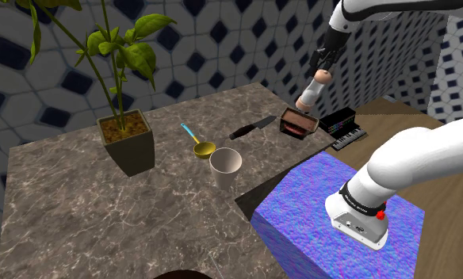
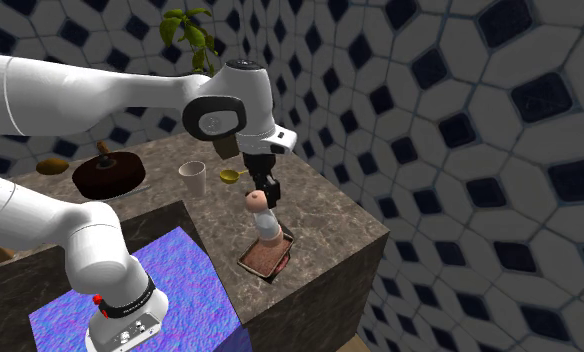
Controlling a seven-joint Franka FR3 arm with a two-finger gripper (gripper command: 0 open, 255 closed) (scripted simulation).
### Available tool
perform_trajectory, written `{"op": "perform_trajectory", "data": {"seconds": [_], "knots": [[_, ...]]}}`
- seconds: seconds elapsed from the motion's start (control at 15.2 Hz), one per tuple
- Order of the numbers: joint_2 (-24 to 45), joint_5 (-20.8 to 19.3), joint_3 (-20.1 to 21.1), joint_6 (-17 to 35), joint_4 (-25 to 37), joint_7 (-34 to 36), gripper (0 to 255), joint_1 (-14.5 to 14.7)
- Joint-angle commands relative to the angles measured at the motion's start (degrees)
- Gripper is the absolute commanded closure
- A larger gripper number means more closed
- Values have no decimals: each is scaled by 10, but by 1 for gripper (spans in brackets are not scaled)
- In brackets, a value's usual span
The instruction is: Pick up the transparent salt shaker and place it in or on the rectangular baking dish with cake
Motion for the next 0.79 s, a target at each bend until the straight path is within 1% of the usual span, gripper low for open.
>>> {"op": "perform_trajectory", "data": {"seconds": [0.0,0.2,0.73], "knots": [[2,-2,-3,19,-17,-1,255,-1],[5,-3,-5,41,-36,-1,255,-2],[5,-3,-5,41,-36,-1,255,-2]]}}
